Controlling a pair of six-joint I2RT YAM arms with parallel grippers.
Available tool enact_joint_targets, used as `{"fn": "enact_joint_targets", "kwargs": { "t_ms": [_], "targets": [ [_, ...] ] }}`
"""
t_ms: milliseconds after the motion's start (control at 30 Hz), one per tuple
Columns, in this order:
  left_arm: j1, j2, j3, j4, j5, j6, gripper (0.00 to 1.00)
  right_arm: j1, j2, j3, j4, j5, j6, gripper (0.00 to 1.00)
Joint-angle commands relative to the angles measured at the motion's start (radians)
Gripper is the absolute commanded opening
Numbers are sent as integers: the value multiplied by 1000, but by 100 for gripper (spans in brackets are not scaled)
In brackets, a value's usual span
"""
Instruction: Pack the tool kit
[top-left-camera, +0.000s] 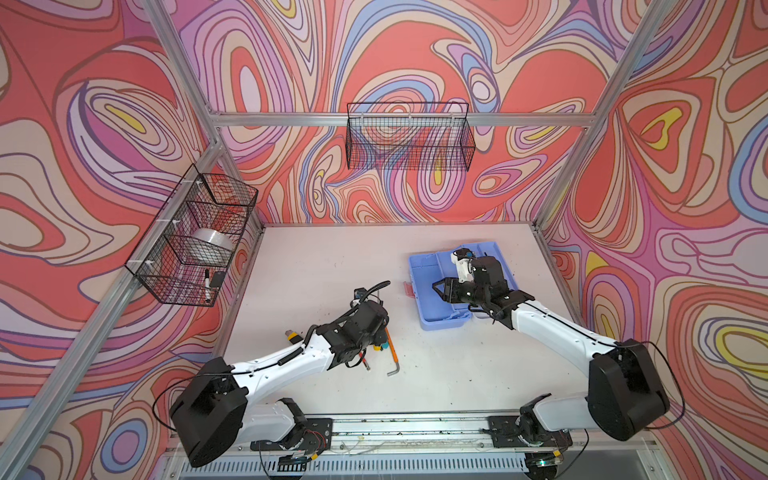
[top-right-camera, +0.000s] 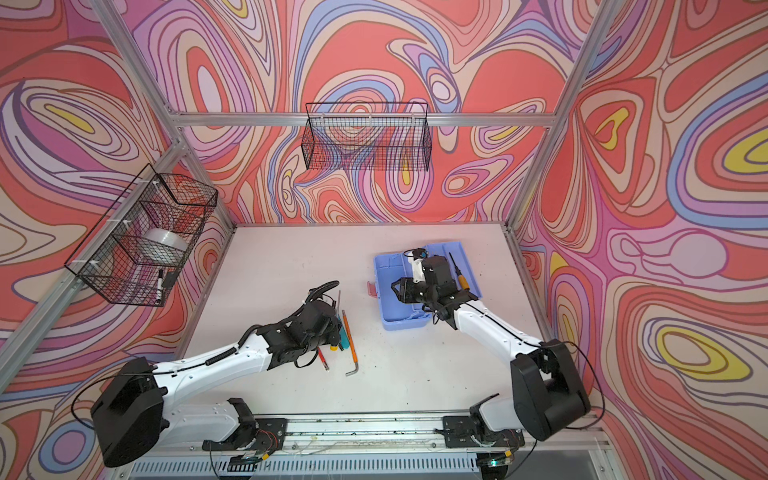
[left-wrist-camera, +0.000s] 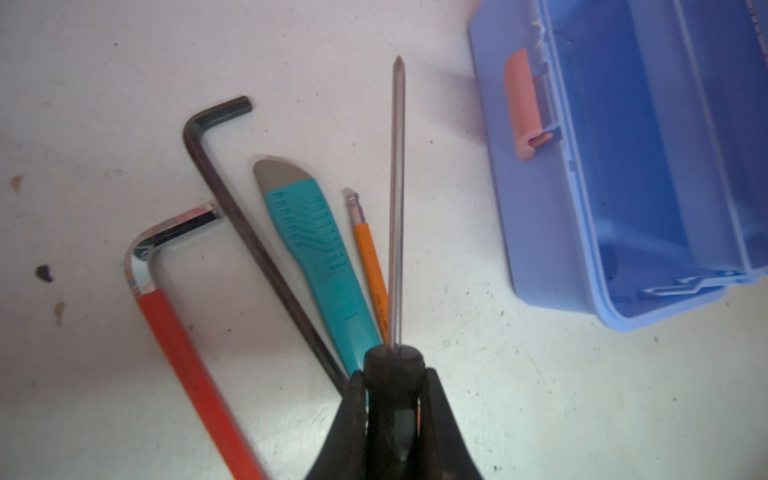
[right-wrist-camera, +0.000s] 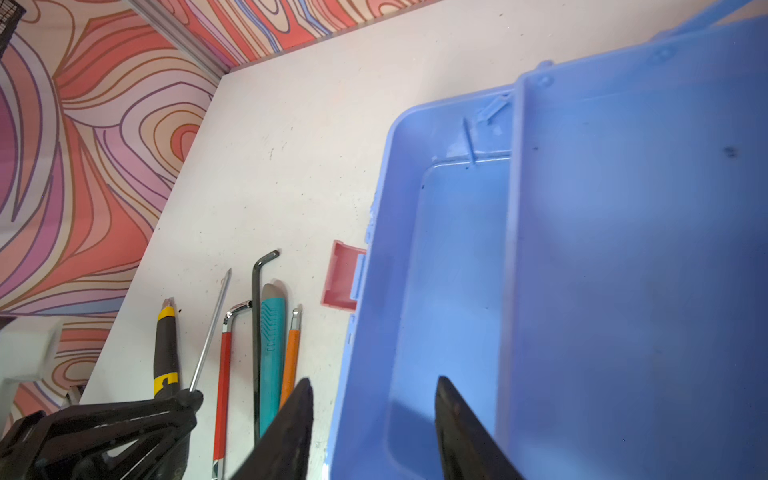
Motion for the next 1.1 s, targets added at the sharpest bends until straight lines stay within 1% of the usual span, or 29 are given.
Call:
{"fn": "enact_joint_targets", "kwargs": {
  "t_ms": [0,133,367,867,1067],
  "targets": [
    [-9,43,48,96,47,38,0,45,38,39,71,12,53,48],
    [-14,90,76,128,73,46,0,87,74,39,106,12,87,48],
    [-21,113,80,187,93,40,0,130,118,43,141,-7,137,47],
    [-68,157,99,282,86,37,0,159,190,66,198,-57,223,45],
    [-86,168,108,321,70,33,0,158,193,72,199,-63,242,41]
  ]
}}
